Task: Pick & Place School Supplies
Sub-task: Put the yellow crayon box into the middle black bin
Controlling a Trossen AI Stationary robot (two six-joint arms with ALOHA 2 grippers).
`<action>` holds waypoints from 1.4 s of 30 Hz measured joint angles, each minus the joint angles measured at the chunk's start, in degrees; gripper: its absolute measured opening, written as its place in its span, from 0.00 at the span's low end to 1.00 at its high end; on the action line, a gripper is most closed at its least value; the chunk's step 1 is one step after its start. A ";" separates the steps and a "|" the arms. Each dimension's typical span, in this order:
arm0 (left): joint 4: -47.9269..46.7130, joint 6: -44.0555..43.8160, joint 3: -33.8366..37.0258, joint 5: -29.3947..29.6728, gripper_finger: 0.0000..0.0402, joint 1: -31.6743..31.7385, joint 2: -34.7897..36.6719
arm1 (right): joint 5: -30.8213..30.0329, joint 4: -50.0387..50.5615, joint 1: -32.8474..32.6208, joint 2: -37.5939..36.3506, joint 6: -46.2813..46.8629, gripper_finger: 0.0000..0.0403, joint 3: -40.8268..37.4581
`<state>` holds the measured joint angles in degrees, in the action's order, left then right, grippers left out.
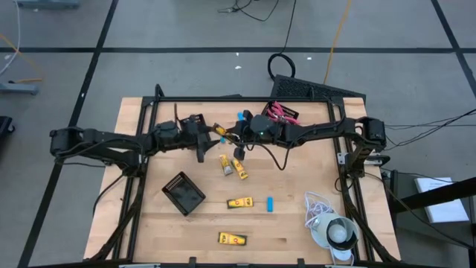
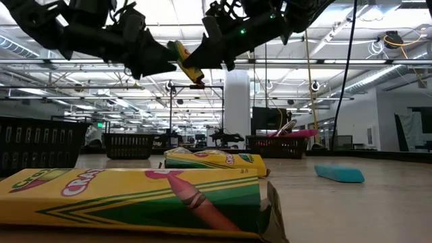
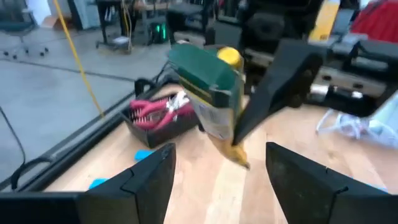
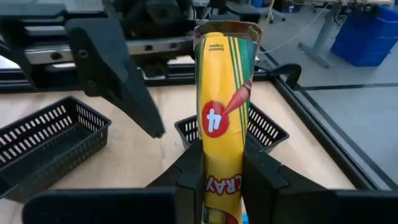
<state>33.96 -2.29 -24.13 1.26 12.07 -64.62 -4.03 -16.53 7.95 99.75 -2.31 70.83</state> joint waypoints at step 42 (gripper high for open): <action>36.32 1.76 2.78 -11.96 0.07 5.38 -14.19 | 8.49 -3.32 1.46 -0.45 1.77 0.15 0.07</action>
<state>70.28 -0.54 -21.34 -10.70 17.45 -78.81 4.45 -19.85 9.41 99.31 -0.54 70.89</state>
